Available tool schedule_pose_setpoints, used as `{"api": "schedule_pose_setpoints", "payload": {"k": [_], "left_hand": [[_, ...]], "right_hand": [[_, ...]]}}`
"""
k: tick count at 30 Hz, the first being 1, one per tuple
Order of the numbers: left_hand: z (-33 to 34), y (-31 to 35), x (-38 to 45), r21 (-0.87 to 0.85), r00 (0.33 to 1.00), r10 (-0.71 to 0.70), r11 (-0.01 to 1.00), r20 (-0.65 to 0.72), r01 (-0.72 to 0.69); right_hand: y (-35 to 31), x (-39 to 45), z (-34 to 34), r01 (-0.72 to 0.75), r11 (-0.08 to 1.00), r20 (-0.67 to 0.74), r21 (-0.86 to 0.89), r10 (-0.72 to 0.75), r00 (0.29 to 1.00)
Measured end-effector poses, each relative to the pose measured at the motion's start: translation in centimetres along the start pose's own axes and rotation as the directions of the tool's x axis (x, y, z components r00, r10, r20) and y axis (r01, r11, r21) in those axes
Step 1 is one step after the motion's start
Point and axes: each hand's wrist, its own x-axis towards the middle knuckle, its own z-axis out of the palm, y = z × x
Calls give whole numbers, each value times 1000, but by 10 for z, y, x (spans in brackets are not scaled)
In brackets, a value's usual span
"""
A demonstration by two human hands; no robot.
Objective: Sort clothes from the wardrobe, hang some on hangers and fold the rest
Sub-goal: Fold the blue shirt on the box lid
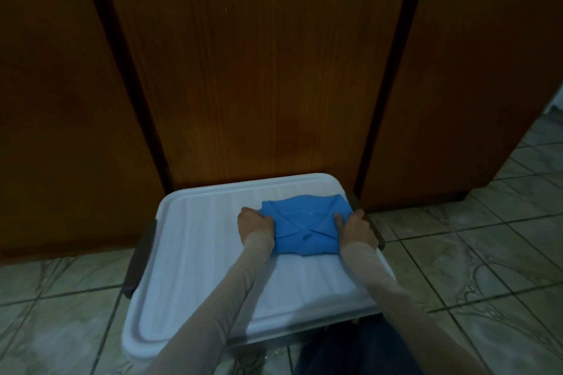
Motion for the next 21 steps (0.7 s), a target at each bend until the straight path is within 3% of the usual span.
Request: {"api": "schedule_pose_setpoints", "payload": {"k": [4, 8, 10, 12, 15, 21], "left_hand": [[8, -9, -1, 101, 981, 178, 980, -82, -169], [10, -17, -3, 374, 874, 469, 839, -130, -395], [14, -19, -12, 333, 852, 518, 818, -76, -468], [21, -21, -17, 274, 858, 513, 827, -8, -492], [24, -25, -12, 325, 845, 528, 787, 88, -525], [23, -26, -7, 370, 850, 472, 765, 235, -527]], "right_hand": [[7, -4, 1, 142, 982, -132, 128, -125, 983], [6, -6, -10, 295, 954, -276, 47, -271, 922], [0, -7, -10, 377, 925, -207, 37, -362, 909], [-5, -10, -4, 452, 891, -19, -41, -453, 891], [-3, -8, 12, 462, 875, 209, -148, -428, 879], [6, 0, 16, 375, 926, 262, 48, -374, 889]]}}
